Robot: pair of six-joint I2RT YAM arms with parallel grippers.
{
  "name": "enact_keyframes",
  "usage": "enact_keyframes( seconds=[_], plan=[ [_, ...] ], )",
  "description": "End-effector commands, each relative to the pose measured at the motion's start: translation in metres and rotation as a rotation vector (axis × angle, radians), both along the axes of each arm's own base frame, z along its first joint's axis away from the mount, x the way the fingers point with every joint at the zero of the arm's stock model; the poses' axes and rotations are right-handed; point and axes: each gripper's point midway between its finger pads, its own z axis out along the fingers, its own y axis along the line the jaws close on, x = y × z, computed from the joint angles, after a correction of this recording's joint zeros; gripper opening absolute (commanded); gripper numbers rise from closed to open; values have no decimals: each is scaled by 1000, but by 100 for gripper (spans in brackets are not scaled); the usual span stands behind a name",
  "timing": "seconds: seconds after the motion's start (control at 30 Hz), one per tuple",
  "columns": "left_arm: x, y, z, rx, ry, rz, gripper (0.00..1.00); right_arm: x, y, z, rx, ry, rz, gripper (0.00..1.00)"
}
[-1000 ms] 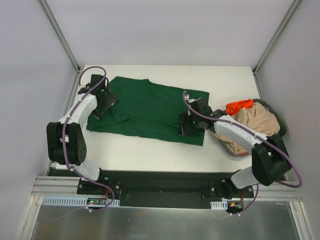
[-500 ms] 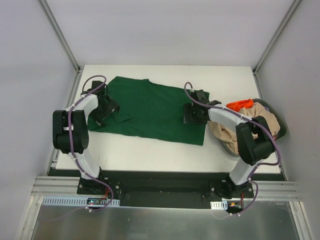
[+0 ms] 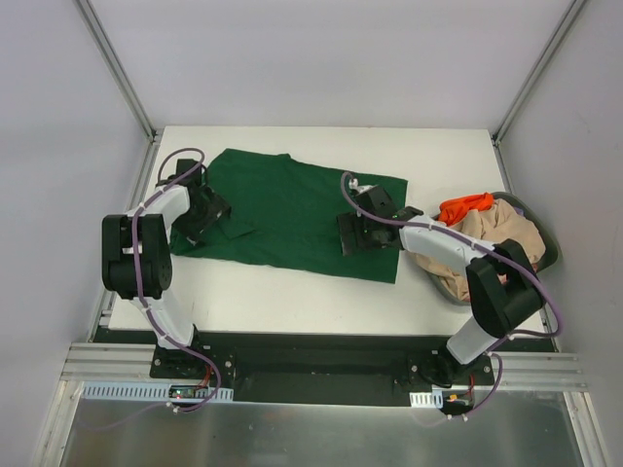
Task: Fold and stack the t-shirts
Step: Fold the flattened tshirt in 1/3 of the way
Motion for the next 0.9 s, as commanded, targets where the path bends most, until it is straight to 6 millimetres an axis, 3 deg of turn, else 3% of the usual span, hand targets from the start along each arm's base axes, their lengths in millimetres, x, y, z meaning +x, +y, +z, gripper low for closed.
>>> enact_keyframes(
  seconds=[0.0, 0.2, 0.37, 0.67, 0.77, 0.87],
  plan=[
    [-7, 1, -9, -18, 20, 27, 99, -20, 9, -8, 9, 30, 58, 96],
    [-31, 3, -19, -10, 63, 41, 99, -37, -9, -32, -58, 80, -3, 96],
    [-67, 9, -26, 17, 97, 91, 99, -70, -19, -39, -28, 146, -1, 96],
    [-174, 10, -45, 44, 169, 209, 99, -139, -20, -37, 90, 229, 98, 96],
    [-189, 8, -34, 28, 124, 239, 99, -153, -26, -36, 91, 233, 112, 96],
    [-181, -1, -12, -24, 9, 199, 99, -154, -31, -32, 97, 206, 112, 96]
  ],
)
